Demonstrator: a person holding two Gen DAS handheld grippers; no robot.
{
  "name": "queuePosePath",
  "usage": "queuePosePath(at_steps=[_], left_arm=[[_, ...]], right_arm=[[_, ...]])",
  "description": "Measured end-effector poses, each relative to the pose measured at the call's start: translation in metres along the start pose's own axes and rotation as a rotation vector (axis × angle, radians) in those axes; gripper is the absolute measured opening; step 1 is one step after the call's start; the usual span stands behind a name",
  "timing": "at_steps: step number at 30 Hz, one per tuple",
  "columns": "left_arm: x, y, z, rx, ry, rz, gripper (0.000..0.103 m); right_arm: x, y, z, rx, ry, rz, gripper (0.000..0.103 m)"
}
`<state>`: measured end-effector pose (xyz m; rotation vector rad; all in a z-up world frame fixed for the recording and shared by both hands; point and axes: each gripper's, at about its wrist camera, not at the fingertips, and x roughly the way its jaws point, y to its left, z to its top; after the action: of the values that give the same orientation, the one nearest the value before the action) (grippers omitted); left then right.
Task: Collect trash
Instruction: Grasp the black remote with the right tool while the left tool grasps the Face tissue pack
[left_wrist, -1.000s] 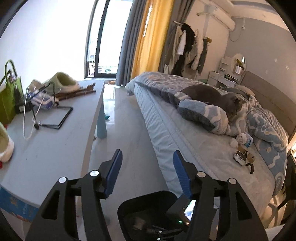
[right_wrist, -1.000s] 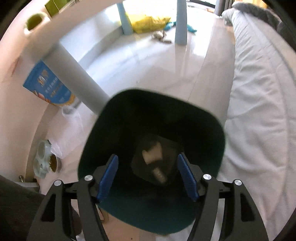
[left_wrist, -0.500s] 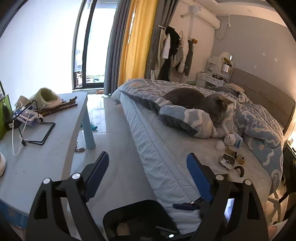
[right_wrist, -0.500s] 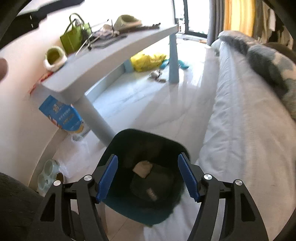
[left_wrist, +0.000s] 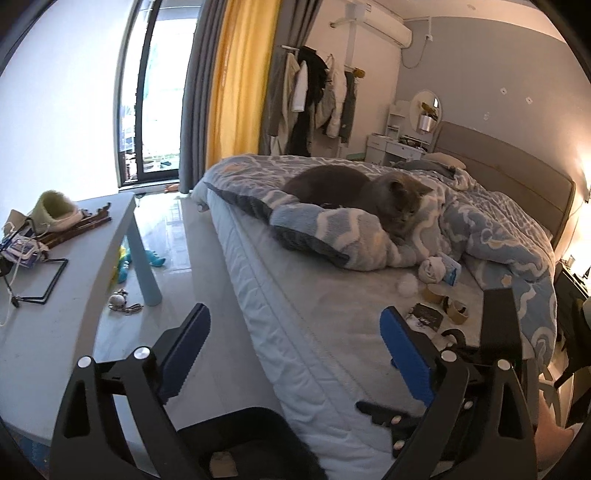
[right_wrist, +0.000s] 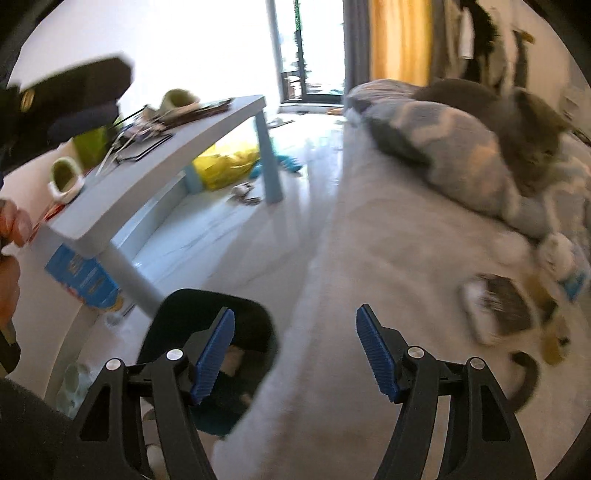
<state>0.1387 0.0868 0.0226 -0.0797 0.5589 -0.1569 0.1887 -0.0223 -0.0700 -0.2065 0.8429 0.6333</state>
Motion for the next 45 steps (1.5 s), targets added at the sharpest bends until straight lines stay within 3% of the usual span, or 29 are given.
queuePosePath(at_steps=[13, 24, 30, 41, 45], left_arm=[[0.041, -0.048, 0.0, 0.038, 0.044, -0.064, 0.095], [0.068, -0.082, -0.003, 0.105, 0.076, -0.147, 0.095], [0.085, -0.09, -0.004, 0.104, 0.1, -0.181, 0.095], [0.119, -0.118, -0.013, 0.156, 0.174, -0.237, 0.095], [0.135, -0.128, -0.017, 0.161, 0.21, -0.256, 0.095]], right_arm=[[-0.045, -0.087, -0.021, 0.116, -0.076, -0.152, 0.07], [-0.051, -0.135, -0.037, 0.205, -0.062, -0.228, 0.07], [-0.045, -0.155, -0.046, 0.269, -0.029, -0.218, 0.069], [-0.037, -0.165, -0.055, 0.27, -0.004, -0.115, 0.031], [-0.036, -0.166, -0.053, 0.255, -0.003, -0.088, 0.028]])
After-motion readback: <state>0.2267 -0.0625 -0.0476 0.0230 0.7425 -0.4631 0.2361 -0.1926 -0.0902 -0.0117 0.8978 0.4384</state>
